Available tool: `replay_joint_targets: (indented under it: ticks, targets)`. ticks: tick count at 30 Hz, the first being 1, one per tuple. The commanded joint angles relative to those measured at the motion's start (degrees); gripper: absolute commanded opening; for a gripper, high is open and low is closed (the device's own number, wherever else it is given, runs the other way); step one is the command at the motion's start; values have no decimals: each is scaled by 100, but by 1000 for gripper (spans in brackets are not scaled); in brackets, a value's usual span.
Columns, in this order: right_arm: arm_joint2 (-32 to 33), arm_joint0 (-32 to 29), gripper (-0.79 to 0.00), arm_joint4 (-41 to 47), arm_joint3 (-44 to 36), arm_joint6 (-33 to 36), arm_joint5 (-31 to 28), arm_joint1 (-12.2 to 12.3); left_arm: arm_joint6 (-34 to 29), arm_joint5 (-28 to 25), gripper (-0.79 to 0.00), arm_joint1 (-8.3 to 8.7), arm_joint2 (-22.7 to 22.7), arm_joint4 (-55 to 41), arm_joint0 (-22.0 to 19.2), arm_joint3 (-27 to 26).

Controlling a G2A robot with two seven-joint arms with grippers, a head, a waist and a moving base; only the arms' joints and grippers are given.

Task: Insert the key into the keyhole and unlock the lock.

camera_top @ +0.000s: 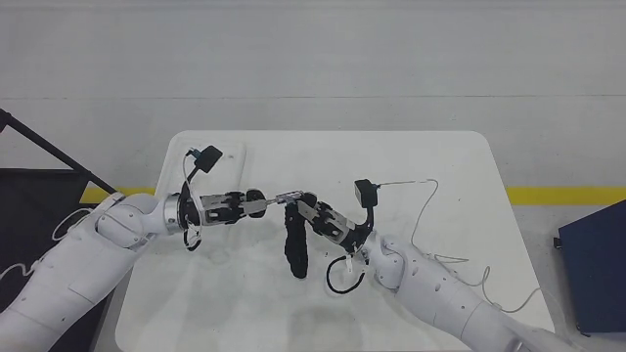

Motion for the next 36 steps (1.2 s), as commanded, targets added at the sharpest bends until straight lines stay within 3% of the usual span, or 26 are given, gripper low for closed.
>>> replay_joint_targets:
  ticks: [1,5,10,14,21,27,29,33,34,35,36]
  targets:
    - [0,0,-785,0,0,0,0,0,354,-255,-785,-28,-95,505,22,6]
    - [0,0,-785,0,0,0,0,0,1460,-832,-785,-126,-407,1887,100,44]
    - [0,0,-785,0,0,0,0,0,3274,-832,-785,-279,-703,4025,511,-432]
    - [0,0,-785,0,0,0,0,0,4250,-832,-785,-338,-703,5098,749,-467]
    - [0,0,-785,0,0,0,0,0,5710,-832,-785,-440,-680,7028,645,-413]
    - [0,0,-785,0,0,0,0,0,8136,-784,-785,-508,-701,9448,543,-500]
    - [0,0,-785,0,0,0,0,0,8883,-681,-536,-535,-619,10110,544,-277]
    - [0,0,-785,0,0,0,0,0,9449,-434,-443,-591,-379,10704,431,152]
    - [0,0,-785,0,0,0,0,0,9473,-409,-323,-603,-327,10704,390,233]
    - [0,0,-785,0,0,0,0,0,9476,-407,-77,-617,-264,10645,358,287]
    - [0,0,-785,0,0,0,0,0,9439,-444,0,-627,-215,10526,327,370]
